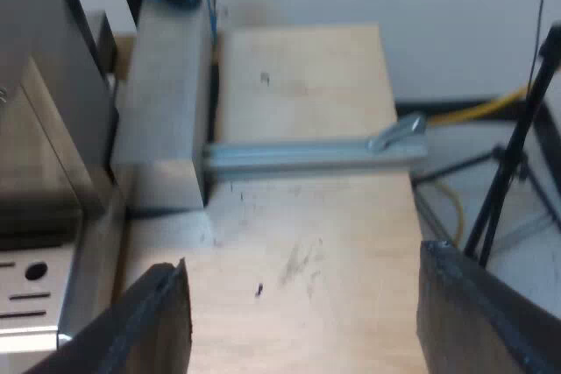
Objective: Grind coffee beans and then tamp
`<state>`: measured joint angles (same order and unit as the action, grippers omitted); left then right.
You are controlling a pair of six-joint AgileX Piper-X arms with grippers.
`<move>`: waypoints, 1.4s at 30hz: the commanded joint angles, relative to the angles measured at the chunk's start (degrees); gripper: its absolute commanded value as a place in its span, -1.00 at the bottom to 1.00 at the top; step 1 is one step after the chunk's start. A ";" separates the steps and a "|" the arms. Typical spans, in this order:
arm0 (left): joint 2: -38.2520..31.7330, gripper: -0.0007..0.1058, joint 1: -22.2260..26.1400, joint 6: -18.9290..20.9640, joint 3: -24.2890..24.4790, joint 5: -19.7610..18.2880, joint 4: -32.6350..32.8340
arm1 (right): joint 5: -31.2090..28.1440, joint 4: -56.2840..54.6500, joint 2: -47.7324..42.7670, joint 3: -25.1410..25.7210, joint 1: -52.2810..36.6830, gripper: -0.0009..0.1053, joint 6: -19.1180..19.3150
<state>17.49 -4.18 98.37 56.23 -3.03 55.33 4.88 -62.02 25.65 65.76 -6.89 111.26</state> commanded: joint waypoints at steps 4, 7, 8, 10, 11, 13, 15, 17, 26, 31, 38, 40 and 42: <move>-7.82 0.61 -0.29 0.32 -2.73 0.88 3.41 | 0.58 -0.34 -6.82 -2.92 0.03 0.10 0.42; -11.19 0.61 -0.29 -0.13 -3.69 0.88 4.52 | 0.58 -0.34 -10.98 -6.02 0.03 0.10 0.42; -12.48 0.61 -0.29 -0.25 -4.09 0.88 5.09 | 0.58 -0.34 -12.70 -7.20 0.03 0.10 0.42; -14.17 0.61 -0.29 -0.29 -4.57 0.88 6.27 | 0.58 -0.34 -15.11 -8.65 0.03 0.10 0.42; -15.33 0.61 -0.29 -0.55 -4.88 0.88 7.37 | 0.58 -0.34 -17.25 -9.86 0.03 0.10 0.42; -16.62 0.61 -0.29 -0.90 -5.01 0.88 8.72 | 0.58 -0.34 -19.33 -10.90 0.03 0.10 0.42; -18.31 0.61 -0.29 -1.01 -5.00 0.88 10.63 | 0.58 -0.34 -22.07 -11.99 0.03 0.10 0.42; -20.14 0.61 -0.29 -1.01 -5.00 0.88 12.19 | 0.58 -0.34 -25.34 -13.01 0.03 0.10 0.42; -26.41 0.61 -0.29 -1.01 -5.00 1.34 19.85 | 8.30 -1.64 -28.77 -14.28 0.42 0.10 -3.02; -26.45 0.61 0.07 -1.01 -5.75 3.03 22.21 | 8.13 -1.64 -28.77 -15.08 0.42 0.10 -3.03; -26.35 0.61 0.07 -1.01 -10.52 3.68 13.94 | 8.01 -1.64 -28.77 -17.75 0.42 0.10 -3.32; -26.35 0.61 0.07 -1.01 -12.14 3.42 11.00 | 8.01 -1.64 -28.77 -18.52 0.42 0.10 -3.32; -26.24 0.61 0.07 -1.01 -14.55 3.03 7.66 | 8.01 -1.64 -28.77 -19.44 0.42 0.10 -3.32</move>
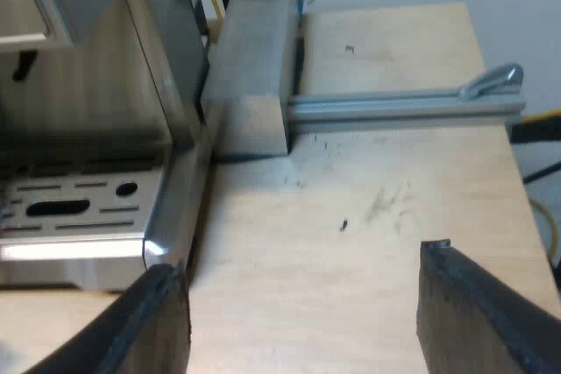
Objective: Grind coffee beans and then tamp
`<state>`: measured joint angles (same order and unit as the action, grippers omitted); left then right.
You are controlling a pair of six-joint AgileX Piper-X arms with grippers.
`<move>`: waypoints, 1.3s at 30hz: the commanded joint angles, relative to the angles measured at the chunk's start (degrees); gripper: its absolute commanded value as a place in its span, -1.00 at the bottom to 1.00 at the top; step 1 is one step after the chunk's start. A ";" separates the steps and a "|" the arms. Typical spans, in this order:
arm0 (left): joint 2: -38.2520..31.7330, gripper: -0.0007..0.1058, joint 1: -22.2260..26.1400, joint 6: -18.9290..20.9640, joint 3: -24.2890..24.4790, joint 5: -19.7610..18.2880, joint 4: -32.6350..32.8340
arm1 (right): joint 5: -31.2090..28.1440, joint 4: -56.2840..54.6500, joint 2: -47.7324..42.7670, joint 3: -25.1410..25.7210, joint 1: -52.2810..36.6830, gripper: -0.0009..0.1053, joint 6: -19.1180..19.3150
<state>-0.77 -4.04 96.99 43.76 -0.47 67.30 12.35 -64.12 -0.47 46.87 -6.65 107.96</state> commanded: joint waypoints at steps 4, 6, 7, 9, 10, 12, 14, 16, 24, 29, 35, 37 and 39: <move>-7.98 0.61 -0.07 0.37 -5.82 -0.49 -8.15 | 0.31 0.47 -2.64 -4.97 0.18 0.10 -0.02; -7.98 0.61 -0.07 0.37 -7.24 -1.72 -8.14 | 0.31 0.47 -2.64 -6.37 0.18 0.10 -0.02; -7.98 0.61 -0.07 0.37 -7.71 -2.27 -8.14 | 0.31 0.47 -2.64 -6.94 0.18 0.10 0.10; -7.98 0.61 -0.07 0.37 -9.34 -3.30 -8.14 | 0.31 0.47 -2.54 -8.25 0.18 0.10 0.18; -7.98 0.61 -0.07 0.37 -10.05 -3.28 -8.14 | 0.31 0.47 -2.54 -8.86 0.18 0.10 0.18; -7.98 0.61 -0.07 0.37 -11.30 -3.28 -8.14 | 0.31 0.47 -2.54 -9.95 0.18 0.10 0.18; -7.98 0.61 -0.07 0.37 -12.34 -3.28 -8.14 | 0.31 0.47 -2.54 -11.11 0.18 0.10 0.18; -7.98 0.61 -0.07 0.37 -13.78 -3.28 -8.03 | 0.31 0.47 -2.54 -12.23 0.18 0.10 0.18; -7.91 0.61 -0.07 0.50 -14.07 -3.41 -8.54 | 0.31 1.03 -2.54 -14.93 0.18 0.10 0.18; -7.91 0.61 -0.07 0.50 -14.07 -3.41 -8.54 | 0.31 1.13 -2.54 -14.92 0.18 0.10 0.18; -7.91 0.61 -0.07 0.50 -14.07 -3.41 -8.54 | 0.31 1.27 -2.54 -14.92 0.18 0.10 0.18; -7.91 0.61 -0.07 0.50 -14.07 -3.41 -8.54 | 0.31 1.27 -2.54 -14.92 0.18 0.10 0.18; -7.91 0.61 -0.07 0.50 -14.07 -3.41 -8.54 | 0.31 1.27 -2.54 -14.92 0.18 0.10 0.18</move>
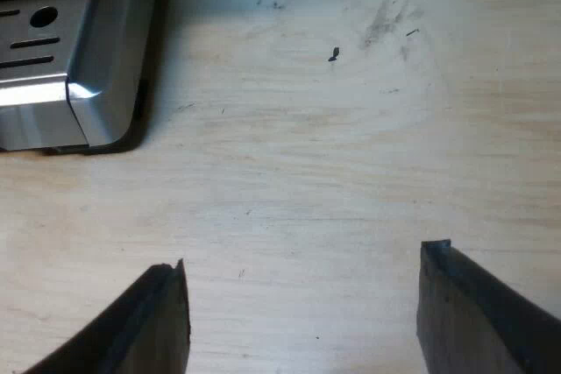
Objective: Grind coffee beans and then tamp
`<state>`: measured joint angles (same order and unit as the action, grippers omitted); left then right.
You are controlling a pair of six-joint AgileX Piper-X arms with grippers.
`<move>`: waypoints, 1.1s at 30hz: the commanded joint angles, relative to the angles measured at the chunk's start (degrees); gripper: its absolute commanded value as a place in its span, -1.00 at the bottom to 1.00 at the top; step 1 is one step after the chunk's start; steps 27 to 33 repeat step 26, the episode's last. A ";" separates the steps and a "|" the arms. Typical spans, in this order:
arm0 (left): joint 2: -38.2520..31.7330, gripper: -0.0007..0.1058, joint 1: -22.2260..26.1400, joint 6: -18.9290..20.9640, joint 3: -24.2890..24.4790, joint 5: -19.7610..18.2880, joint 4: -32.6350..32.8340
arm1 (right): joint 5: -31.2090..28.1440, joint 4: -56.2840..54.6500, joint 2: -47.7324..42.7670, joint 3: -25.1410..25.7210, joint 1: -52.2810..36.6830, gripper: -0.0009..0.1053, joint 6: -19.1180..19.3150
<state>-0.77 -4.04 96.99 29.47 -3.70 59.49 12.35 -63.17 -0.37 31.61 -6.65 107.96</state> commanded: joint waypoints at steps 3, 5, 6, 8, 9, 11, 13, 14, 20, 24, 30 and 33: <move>-7.91 0.61 -0.07 0.50 0.22 -0.17 -0.73 | 0.31 0.31 -2.64 0.33 0.18 0.10 0.18; -7.91 0.61 -0.07 0.50 0.22 -0.17 -0.73 | 0.31 0.31 -2.64 0.33 0.18 0.10 0.18; -7.91 0.61 -0.07 0.50 0.22 -0.17 -0.73 | 0.31 0.31 -2.64 0.33 0.18 0.10 0.18; -7.91 0.61 -0.07 0.50 0.22 -0.17 -0.73 | 0.31 0.31 -2.64 0.33 0.18 0.10 0.18; -7.91 0.61 -0.19 0.50 0.22 -0.17 -0.73 | 0.31 0.31 -2.64 0.33 0.18 0.10 0.18; -7.91 0.61 -0.44 0.50 0.22 -0.17 -0.73 | 0.31 0.31 -2.64 0.33 0.18 0.10 0.18; -7.91 0.61 -0.60 0.50 0.22 -0.17 -0.73 | 0.31 0.31 -2.64 0.33 0.18 0.10 0.18; -7.91 0.61 -0.63 0.50 0.22 -0.17 -0.73 | 0.31 0.31 -2.64 0.33 0.18 0.10 0.18; -7.91 0.61 -0.62 0.50 0.22 -0.17 -0.73 | 0.31 0.31 -2.64 0.33 0.18 0.10 0.18; -7.91 0.61 -0.62 0.50 0.22 -0.17 -0.73 | 0.31 0.31 -2.64 0.33 0.18 0.10 0.18; -7.91 0.61 -0.62 0.50 0.22 -0.17 -0.73 | 0.31 0.31 -2.64 0.33 0.18 0.10 0.18; -7.91 0.61 -0.62 0.50 0.22 -0.17 -0.73 | 0.31 0.31 -2.64 0.33 0.18 0.10 0.18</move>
